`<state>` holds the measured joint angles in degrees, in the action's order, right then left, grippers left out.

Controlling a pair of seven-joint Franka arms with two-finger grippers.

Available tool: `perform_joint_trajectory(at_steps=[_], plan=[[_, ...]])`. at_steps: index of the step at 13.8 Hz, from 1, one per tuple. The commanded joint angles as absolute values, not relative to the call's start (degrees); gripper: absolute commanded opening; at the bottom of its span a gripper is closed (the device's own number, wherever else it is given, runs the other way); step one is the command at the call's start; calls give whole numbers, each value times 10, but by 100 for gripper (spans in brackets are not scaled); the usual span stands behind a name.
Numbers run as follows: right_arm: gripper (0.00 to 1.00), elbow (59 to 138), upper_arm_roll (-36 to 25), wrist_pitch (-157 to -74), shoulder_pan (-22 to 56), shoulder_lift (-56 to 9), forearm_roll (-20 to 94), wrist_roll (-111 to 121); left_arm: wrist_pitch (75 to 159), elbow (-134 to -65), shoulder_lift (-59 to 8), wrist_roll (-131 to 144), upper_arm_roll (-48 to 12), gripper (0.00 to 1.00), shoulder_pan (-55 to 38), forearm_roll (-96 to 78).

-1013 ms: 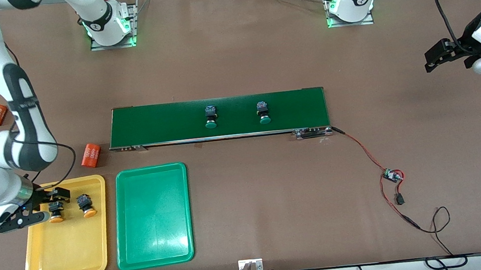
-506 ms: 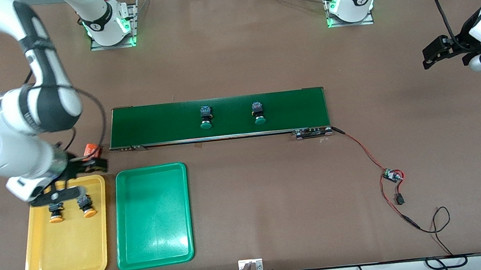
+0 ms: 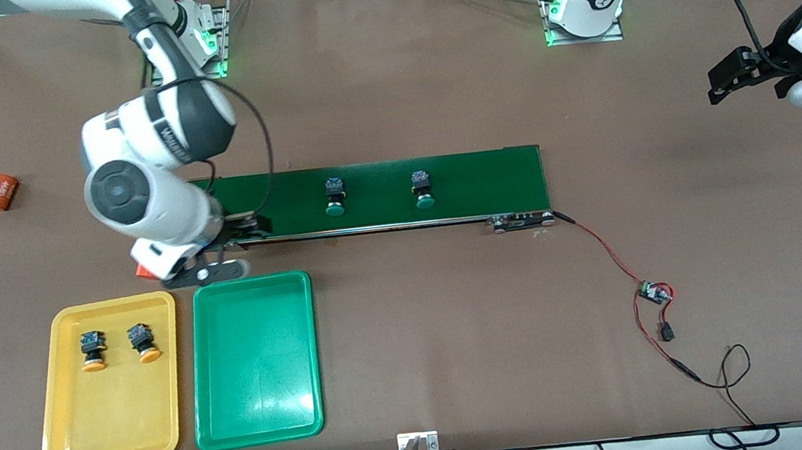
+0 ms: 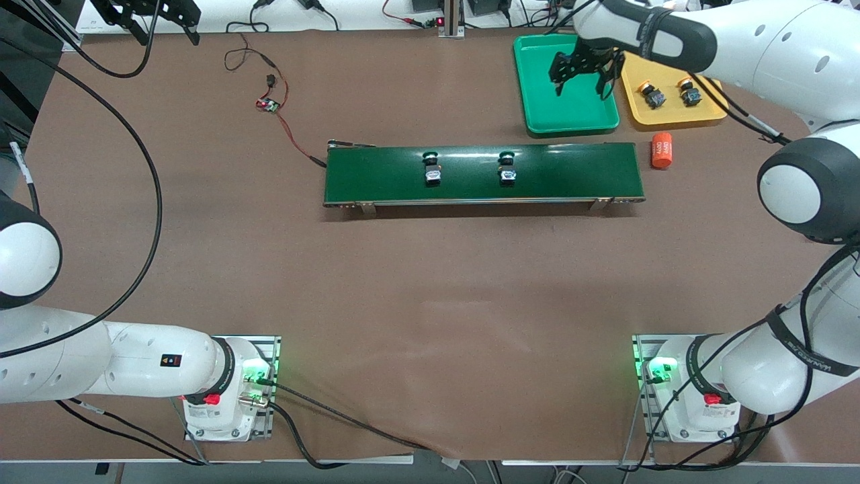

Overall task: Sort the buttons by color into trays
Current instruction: 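Move the right gripper to the belt and grasp a green button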

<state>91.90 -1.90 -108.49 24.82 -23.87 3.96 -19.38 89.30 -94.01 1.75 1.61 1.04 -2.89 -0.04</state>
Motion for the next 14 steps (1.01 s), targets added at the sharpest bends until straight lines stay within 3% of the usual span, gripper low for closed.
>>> perform_joint_trajectory(at_steps=[1, 5, 14], plan=[[100, 961, 13, -1106, 255, -219, 45, -267, 881, -932, 19, 4, 11, 100, -27, 9], [100, 984, 41, -1118, 255, -221, 44, -322, 874, -932, 20, 3, 11, 100, -27, 9], [100, 1040, 43, -1148, 281, -223, 40, -327, 871, -931, 20, 3, 11, 100, -27, 6]])
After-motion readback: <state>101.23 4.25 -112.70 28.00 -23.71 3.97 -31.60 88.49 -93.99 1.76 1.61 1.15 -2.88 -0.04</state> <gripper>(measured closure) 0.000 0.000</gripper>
